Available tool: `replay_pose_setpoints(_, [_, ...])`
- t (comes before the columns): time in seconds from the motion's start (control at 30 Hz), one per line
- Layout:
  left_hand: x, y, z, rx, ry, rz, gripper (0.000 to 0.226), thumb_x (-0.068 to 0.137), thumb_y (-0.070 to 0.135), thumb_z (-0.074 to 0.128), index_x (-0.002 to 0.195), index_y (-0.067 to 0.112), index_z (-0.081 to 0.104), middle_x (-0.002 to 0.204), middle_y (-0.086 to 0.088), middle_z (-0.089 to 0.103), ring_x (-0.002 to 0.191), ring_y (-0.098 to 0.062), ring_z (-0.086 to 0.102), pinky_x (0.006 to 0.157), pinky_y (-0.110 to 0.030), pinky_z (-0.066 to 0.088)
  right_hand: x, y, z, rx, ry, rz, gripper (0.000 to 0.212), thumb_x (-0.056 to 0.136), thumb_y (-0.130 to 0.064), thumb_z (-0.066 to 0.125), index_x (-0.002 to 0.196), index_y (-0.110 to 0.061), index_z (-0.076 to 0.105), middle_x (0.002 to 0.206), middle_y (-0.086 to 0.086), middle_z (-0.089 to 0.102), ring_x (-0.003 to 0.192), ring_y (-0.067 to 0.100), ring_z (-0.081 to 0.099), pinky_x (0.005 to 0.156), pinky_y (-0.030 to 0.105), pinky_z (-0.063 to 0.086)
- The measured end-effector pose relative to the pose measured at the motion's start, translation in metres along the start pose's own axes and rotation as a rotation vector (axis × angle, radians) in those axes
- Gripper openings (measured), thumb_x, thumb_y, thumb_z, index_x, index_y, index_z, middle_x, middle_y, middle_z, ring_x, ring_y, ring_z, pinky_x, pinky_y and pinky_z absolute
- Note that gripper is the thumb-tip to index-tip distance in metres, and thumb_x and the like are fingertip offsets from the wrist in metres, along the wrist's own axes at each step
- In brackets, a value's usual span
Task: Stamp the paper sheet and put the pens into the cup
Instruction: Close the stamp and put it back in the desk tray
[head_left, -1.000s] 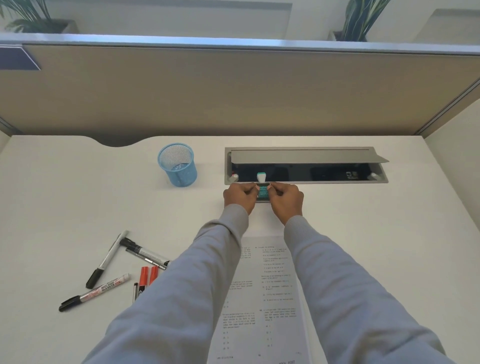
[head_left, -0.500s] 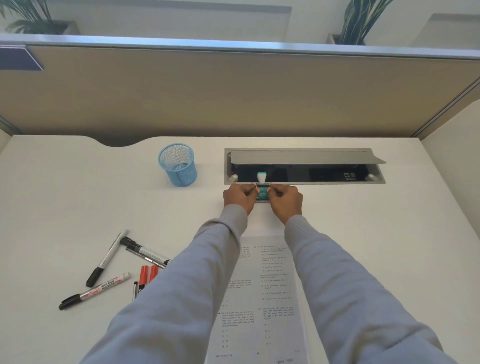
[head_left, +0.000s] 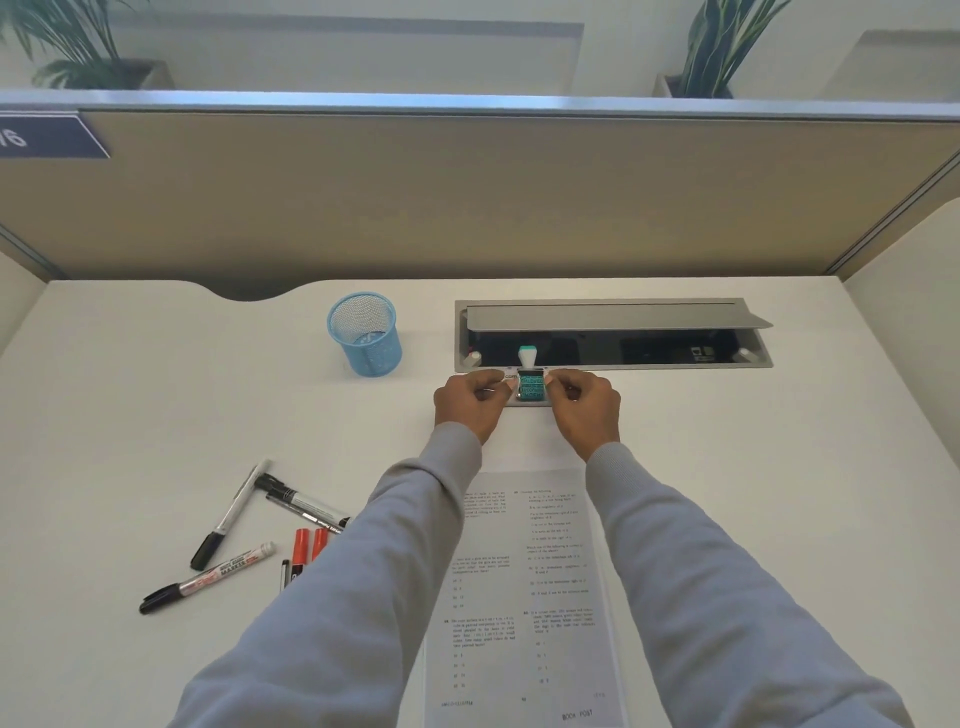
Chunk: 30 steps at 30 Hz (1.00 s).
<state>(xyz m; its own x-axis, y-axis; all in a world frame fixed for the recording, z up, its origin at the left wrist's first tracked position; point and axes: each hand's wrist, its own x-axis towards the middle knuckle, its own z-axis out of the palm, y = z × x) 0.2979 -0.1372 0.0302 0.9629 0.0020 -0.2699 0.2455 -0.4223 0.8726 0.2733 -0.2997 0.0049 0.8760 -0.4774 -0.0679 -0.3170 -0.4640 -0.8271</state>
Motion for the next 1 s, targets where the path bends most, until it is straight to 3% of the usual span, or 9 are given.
replay_pose_setpoints(0.13, [-0.028, -0.005, -0.014, 0.015, 0.026, 0.083, 0.024, 0.085, 0.032, 0.075, 0.105, 0.020, 0.078, 0.100, 0.002, 0.078, 0.083, -0.007, 0.069, 0.090, -0.020, 0.052, -0.018, -0.005, -0.011, -0.004, 0.011, -0.059, 0.017, 0.094, -0.021, 0.069, 0.106, -0.013, 0.078, 0.102, 0.003, 0.074, 0.076, 0.006, 0.061, 0.083, 0.026, 0.056])
replay_pose_setpoints(0.27, [-0.070, -0.019, -0.024, -0.018, 0.013, 0.133, 0.020, 0.085, 0.025, 0.076, 0.103, 0.016, 0.078, 0.096, 0.004, 0.077, 0.085, -0.005, 0.070, 0.085, -0.026, 0.059, -0.048, -0.004, -0.021, -0.007, -0.026, -0.094, 0.015, 0.095, -0.023, 0.069, 0.105, -0.016, 0.077, 0.098, -0.004, 0.070, 0.078, 0.000, 0.062, 0.071, 0.010, 0.047])
replay_pose_setpoints(0.47, [-0.124, -0.044, -0.040, 0.019, 0.001, 0.176, 0.020, 0.086, 0.020, 0.076, 0.105, 0.014, 0.076, 0.099, 0.002, 0.075, 0.090, -0.014, 0.069, 0.082, -0.033, 0.059, -0.108, 0.011, -0.037, -0.051, -0.113, -0.129, 0.018, 0.093, -0.026, 0.071, 0.106, -0.015, 0.076, 0.096, -0.005, 0.071, 0.078, 0.001, 0.064, 0.068, 0.008, 0.046])
replay_pose_setpoints(0.6, [-0.155, -0.061, -0.048, 0.096, 0.023, 0.263, 0.020, 0.085, 0.018, 0.076, 0.105, 0.014, 0.076, 0.103, 0.003, 0.073, 0.089, -0.016, 0.068, 0.074, -0.033, 0.059, -0.146, 0.024, -0.046, -0.103, -0.150, -0.162, 0.022, 0.092, -0.025, 0.072, 0.109, -0.011, 0.076, 0.097, 0.001, 0.071, 0.078, 0.013, 0.064, 0.073, 0.024, 0.052])
replay_pose_setpoints(0.67, [-0.168, -0.071, -0.051, 0.166, 0.016, 0.308, 0.020, 0.086, 0.019, 0.075, 0.106, 0.015, 0.076, 0.107, 0.004, 0.071, 0.087, -0.017, 0.067, 0.073, -0.034, 0.059, -0.163, 0.031, -0.048, -0.134, -0.165, -0.176, 0.024, 0.092, -0.026, 0.073, 0.111, -0.010, 0.075, 0.101, 0.002, 0.070, 0.080, 0.016, 0.063, 0.074, 0.025, 0.049])
replay_pose_setpoints(0.77, [-0.185, -0.090, -0.054, 0.284, 0.002, 0.336, 0.022, 0.087, 0.021, 0.073, 0.108, 0.016, 0.075, 0.111, 0.001, 0.070, 0.088, -0.019, 0.064, 0.081, -0.031, 0.054, -0.186, 0.041, -0.051, -0.177, -0.183, -0.188, 0.025, 0.091, -0.024, 0.073, 0.112, -0.010, 0.075, 0.106, 0.004, 0.069, 0.088, 0.019, 0.063, 0.081, 0.033, 0.054])
replay_pose_setpoints(0.87, [-0.198, -0.108, -0.053, 0.378, -0.022, 0.315, 0.024, 0.089, 0.022, 0.070, 0.112, 0.014, 0.075, 0.116, -0.001, 0.069, 0.103, -0.022, 0.061, 0.091, -0.023, 0.041, -0.203, 0.050, -0.052, -0.274, -0.211, -0.205, 0.025, 0.092, -0.025, 0.072, 0.113, -0.011, 0.075, 0.108, 0.006, 0.067, 0.101, 0.027, 0.063, 0.092, 0.044, 0.052])
replay_pose_setpoints(1.0, [-0.207, -0.122, -0.051, 0.440, -0.057, 0.289, 0.030, 0.089, 0.021, 0.070, 0.118, 0.012, 0.072, 0.122, -0.002, 0.065, 0.111, -0.024, 0.056, 0.095, -0.019, 0.035, -0.215, 0.057, -0.050, -0.398, -0.219, -0.242, 0.024, 0.091, -0.028, 0.072, 0.112, -0.015, 0.076, 0.111, 0.004, 0.066, 0.104, 0.028, 0.061, 0.091, 0.042, 0.045])
